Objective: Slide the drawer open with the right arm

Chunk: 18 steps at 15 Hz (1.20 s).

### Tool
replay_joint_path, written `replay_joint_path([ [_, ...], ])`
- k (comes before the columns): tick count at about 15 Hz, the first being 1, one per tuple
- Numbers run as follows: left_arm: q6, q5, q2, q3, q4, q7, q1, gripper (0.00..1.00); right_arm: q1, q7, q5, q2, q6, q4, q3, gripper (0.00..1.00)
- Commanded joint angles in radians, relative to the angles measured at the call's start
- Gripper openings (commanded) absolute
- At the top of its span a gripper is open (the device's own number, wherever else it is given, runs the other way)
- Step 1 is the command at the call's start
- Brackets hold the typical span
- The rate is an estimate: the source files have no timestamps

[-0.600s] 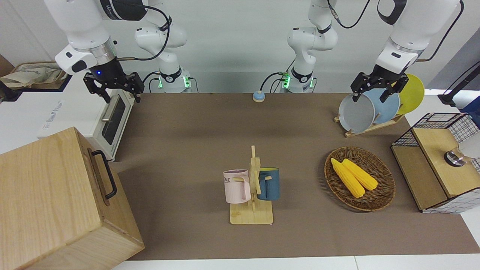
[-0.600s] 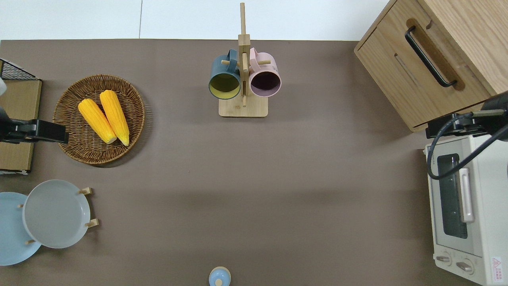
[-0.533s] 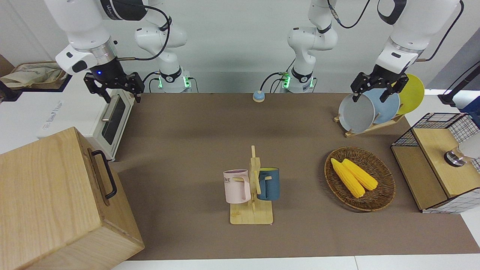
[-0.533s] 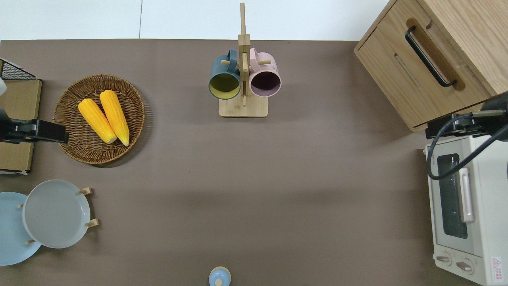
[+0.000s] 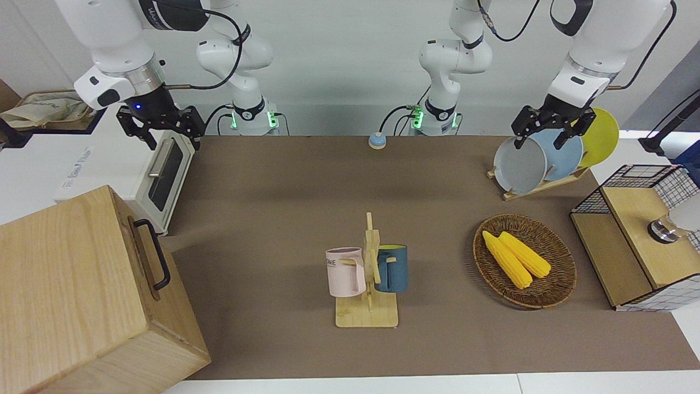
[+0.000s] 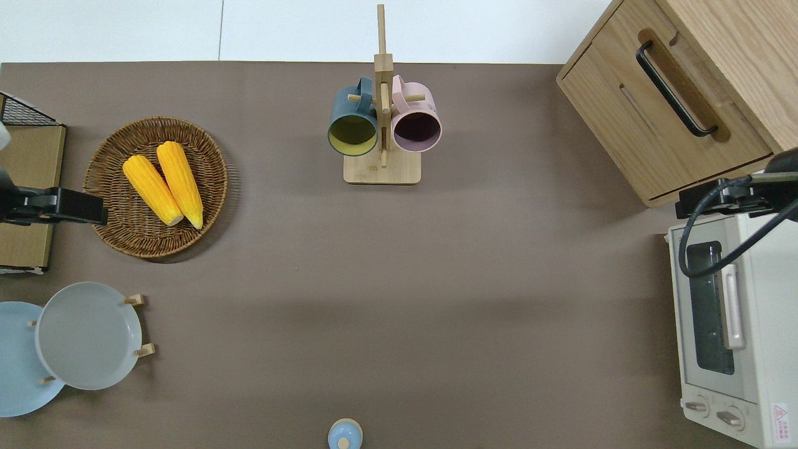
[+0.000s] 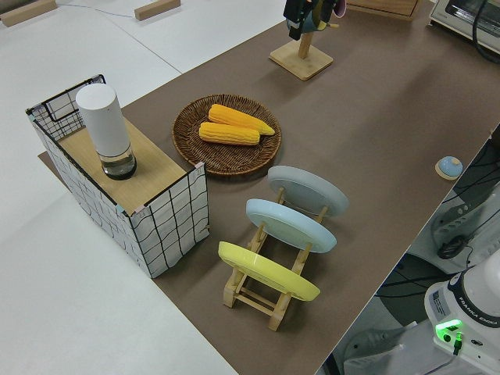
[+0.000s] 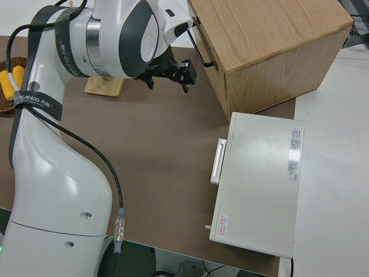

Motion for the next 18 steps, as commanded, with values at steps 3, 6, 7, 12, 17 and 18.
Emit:
replay_joint_path([
  [3, 0.001, 0.015, 0.012, 0.016, 0.02, 0.006, -0.017, 1.0, -0.017, -0.017, 0.009, 0.007, -0.003, 0.006, -0.002, 0.987],
  [6, 0.001, 0.014, 0.012, 0.016, 0.02, 0.006, -0.017, 1.0, -0.026, -0.019, 0.004, 0.003, -0.008, 0.006, -0.005, 0.987],
  [7, 0.001, 0.015, 0.012, 0.016, 0.02, 0.006, -0.017, 1.0, -0.037, -0.019, 0.004, -0.002, -0.011, 0.006, -0.01, 0.987],
  [12, 0.001, 0.015, 0.012, 0.016, 0.02, 0.006, -0.017, 1.0, -0.054, -0.019, 0.004, 0.001, -0.011, 0.006, -0.01, 0.987],
  [17, 0.001, 0.014, 0.012, 0.016, 0.02, 0.006, -0.017, 1.0, -0.031, 0.004, -0.086, 0.006, -0.011, 0.006, 0.005, 0.985],
  [18, 0.001, 0.014, 0.012, 0.016, 0.02, 0.006, -0.017, 1.0, -0.023, 0.047, -0.115, 0.006, -0.011, 0.005, 0.01, 0.985],
])
